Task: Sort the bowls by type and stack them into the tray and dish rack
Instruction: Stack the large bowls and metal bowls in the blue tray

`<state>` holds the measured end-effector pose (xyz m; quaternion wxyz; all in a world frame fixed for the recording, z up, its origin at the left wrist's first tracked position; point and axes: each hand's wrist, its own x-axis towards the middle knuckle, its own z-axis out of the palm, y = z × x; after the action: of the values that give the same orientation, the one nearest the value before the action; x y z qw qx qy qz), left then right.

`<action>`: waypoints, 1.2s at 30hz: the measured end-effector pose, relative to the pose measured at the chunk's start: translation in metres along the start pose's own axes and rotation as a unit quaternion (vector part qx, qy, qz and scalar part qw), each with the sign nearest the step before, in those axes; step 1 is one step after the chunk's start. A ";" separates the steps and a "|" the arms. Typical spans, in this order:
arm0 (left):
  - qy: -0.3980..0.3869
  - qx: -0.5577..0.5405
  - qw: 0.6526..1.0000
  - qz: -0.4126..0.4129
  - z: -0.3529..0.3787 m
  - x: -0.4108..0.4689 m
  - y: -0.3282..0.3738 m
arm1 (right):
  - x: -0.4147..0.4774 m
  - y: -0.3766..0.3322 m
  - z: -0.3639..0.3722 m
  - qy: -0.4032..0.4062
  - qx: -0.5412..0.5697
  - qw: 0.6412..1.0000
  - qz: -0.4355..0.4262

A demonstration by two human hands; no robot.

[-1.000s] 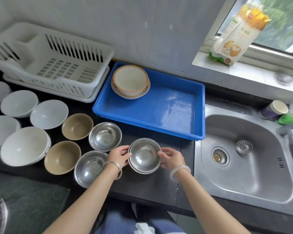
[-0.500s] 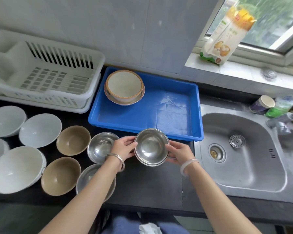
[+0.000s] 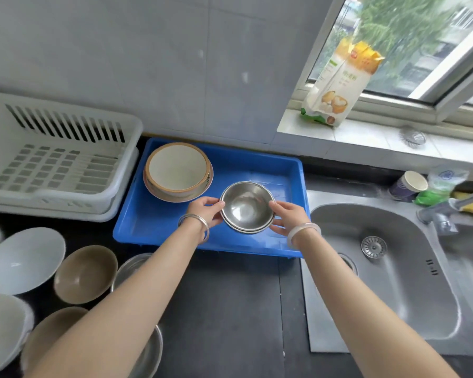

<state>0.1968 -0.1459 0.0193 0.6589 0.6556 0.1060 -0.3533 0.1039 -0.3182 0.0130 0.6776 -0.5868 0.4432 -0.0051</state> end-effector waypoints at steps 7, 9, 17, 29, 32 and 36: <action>0.077 -0.038 0.996 -0.019 0.025 0.053 -0.015 | 0.065 -0.001 0.008 -0.007 -0.020 0.998 0.051; 0.093 -0.036 0.995 -0.018 0.029 0.064 -0.020 | 0.078 0.000 0.011 -0.005 -0.022 0.999 0.049; 0.107 -0.094 0.990 -0.009 0.035 0.087 -0.029 | 0.111 0.009 0.016 -0.014 0.011 1.000 0.023; 0.110 -0.191 0.975 -0.017 0.046 0.094 -0.039 | 0.119 0.022 0.026 -0.040 -0.004 0.998 -0.045; 0.100 -0.206 0.973 0.005 0.050 0.098 -0.036 | 0.128 0.014 0.030 -0.030 -0.077 0.994 -0.064; 0.099 -0.225 0.969 0.017 0.055 0.103 -0.034 | 0.135 0.007 0.034 -0.017 -0.003 0.999 -0.039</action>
<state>0.2337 -0.2273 -0.0631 0.7816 0.5241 0.2356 -0.2426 0.2032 -0.3600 -0.0762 0.6826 -0.6060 0.4080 -0.0201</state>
